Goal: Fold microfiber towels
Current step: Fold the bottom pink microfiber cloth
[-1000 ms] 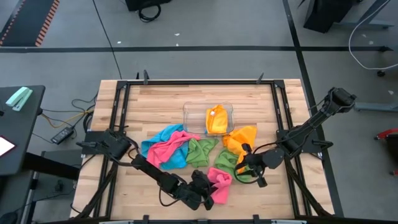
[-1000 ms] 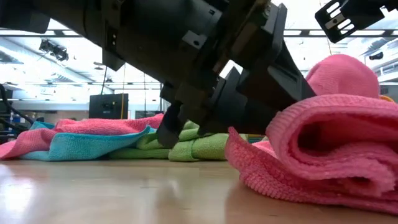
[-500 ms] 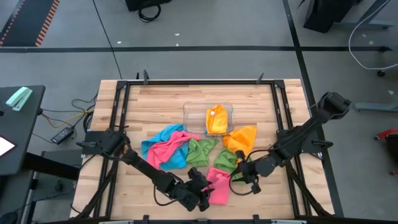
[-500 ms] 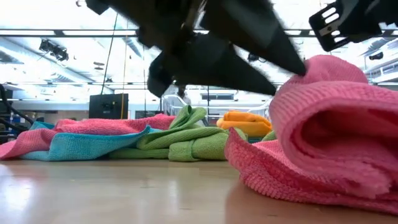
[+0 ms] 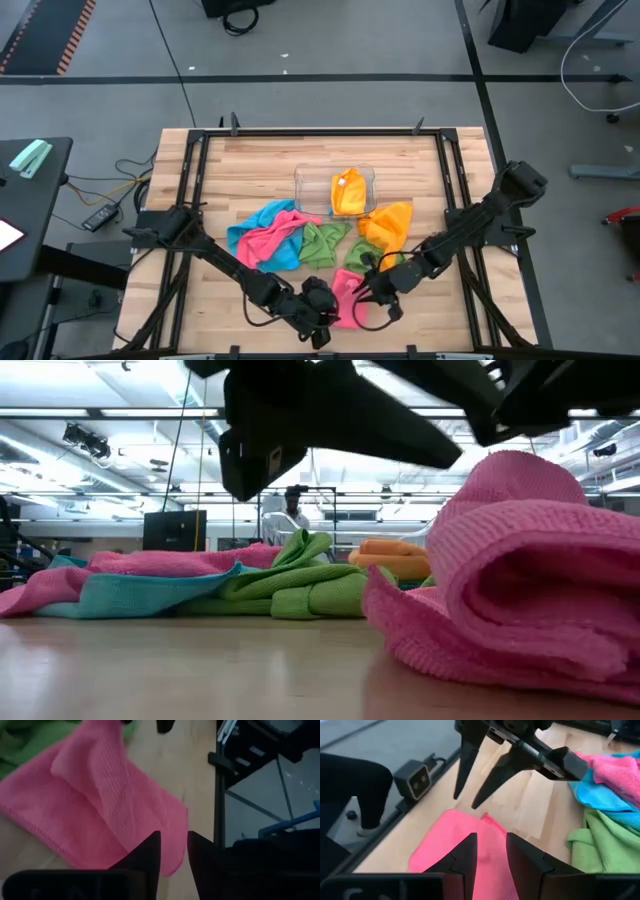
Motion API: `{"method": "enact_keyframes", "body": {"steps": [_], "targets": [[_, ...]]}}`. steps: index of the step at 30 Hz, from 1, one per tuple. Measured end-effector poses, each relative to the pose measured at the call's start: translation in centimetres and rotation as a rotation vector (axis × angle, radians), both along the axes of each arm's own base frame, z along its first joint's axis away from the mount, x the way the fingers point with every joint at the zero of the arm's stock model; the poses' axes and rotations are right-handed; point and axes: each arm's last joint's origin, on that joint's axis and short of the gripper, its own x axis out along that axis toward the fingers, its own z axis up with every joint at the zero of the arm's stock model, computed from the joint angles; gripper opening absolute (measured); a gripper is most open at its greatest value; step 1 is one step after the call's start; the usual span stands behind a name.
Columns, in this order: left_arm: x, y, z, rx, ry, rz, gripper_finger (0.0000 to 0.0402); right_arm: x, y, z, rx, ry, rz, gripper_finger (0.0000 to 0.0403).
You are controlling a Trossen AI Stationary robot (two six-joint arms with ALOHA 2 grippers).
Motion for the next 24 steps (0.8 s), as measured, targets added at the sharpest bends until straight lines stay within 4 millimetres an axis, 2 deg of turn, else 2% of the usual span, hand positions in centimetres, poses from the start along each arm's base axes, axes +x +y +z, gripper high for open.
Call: {"method": "enact_keyframes", "body": {"steps": [5, 13, 18, 21, 24], "targets": [[-0.3, -0.4, 0.0, 0.003, 0.001, -0.017, 0.0081, 1.7, -0.2, -1.9, -0.079, 0.033, -0.001, 0.0112], [-0.3, -0.5, 0.3, 0.004, 0.002, -0.022, 0.0062, 4.9, -3.9, -4.3, -0.108, 0.101, -0.146, 0.0112], [-0.1, -0.7, 0.9, 0.028, -0.021, -0.049, 0.0054, 5.6, -4.6, -5.5, -0.055, 0.16, -0.157, 0.0112], [-0.1, -0.6, 0.9, 0.035, -0.022, -0.052, 0.0053, 5.4, -4.5, -5.3, -0.041, 0.171, -0.159, 0.0112], [-0.2, -0.5, 0.7, 0.052, 0.0, -0.054, 0.0056, 5.1, -4.6, -3.5, -0.017, 0.134, -0.161, 0.0112]]}}
